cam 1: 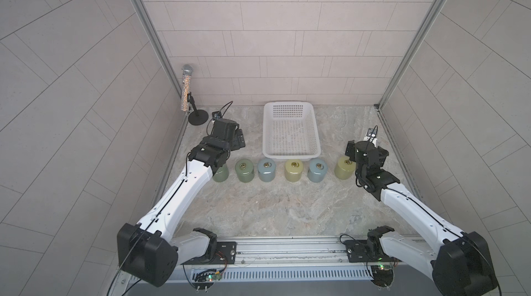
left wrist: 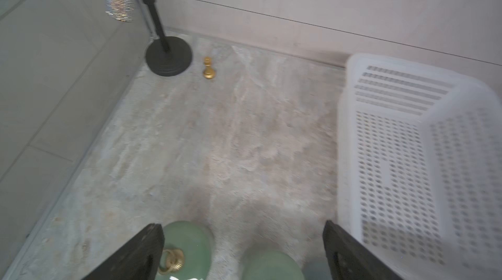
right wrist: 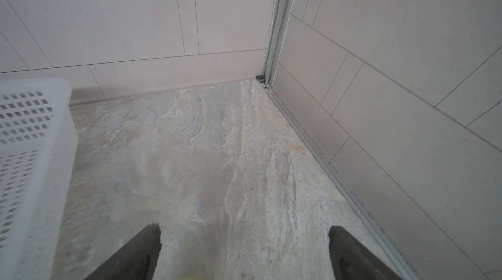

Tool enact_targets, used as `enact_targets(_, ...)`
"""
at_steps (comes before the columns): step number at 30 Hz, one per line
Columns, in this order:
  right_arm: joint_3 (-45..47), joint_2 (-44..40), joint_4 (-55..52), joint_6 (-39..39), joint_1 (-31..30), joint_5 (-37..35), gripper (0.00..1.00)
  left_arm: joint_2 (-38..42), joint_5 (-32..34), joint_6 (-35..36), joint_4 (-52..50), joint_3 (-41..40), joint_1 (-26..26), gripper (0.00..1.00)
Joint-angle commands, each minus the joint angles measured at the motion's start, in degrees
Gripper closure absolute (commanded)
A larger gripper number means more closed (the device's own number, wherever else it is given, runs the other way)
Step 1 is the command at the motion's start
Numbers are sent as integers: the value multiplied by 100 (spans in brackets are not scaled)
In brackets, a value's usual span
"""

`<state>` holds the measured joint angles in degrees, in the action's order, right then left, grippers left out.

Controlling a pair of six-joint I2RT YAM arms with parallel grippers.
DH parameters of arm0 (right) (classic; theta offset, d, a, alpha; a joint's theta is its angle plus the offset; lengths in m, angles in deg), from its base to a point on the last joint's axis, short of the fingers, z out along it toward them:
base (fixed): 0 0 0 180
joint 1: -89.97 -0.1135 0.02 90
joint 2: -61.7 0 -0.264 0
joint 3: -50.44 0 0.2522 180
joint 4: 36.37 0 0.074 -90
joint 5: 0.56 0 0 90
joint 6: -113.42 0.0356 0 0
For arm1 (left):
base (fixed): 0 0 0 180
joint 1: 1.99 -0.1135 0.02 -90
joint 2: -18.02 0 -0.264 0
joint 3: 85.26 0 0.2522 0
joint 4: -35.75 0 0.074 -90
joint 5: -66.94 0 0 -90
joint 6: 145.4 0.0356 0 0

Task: Take the tea canister out of the basket
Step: Reset both arms

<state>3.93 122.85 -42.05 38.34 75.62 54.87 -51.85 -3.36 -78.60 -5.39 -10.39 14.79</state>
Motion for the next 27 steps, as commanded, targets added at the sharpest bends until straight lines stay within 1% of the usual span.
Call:
enact_targets(1,536,287,1736,-868,92,-556,0,-12,646,348,784,-547,-308,0)
enact_targets(3,721,440,2214,-961,176,-478,0,62,733,467,1379,-1026,-584,0)
enact_targets(6,901,763,2730,-881,420,-142,0,85,877,573,2118,-1614,-906,0)
enact_targets(9,966,1183,3129,-806,579,166,0,-119,1271,894,2813,-2044,-1019,0)
enact_targets(12,1037,1563,3655,-1146,616,322,0,-285,1574,1243,3583,-2450,-1081,0)
enact_targets(15,1115,1676,3712,-1147,682,620,0,-388,1339,1407,4214,-2751,-1184,0)
enact_targets(20,1414,2188,4639,-1172,784,967,0,-701,974,1663,5191,-3078,-1219,0)
enact_targets(22,1479,2277,4783,-1171,784,1037,0,-780,868,1735,5565,-3252,-1219,0)
enact_targets(27,1519,2424,4927,-1199,810,1262,0,-959,785,1786,6063,-3496,-1223,0)
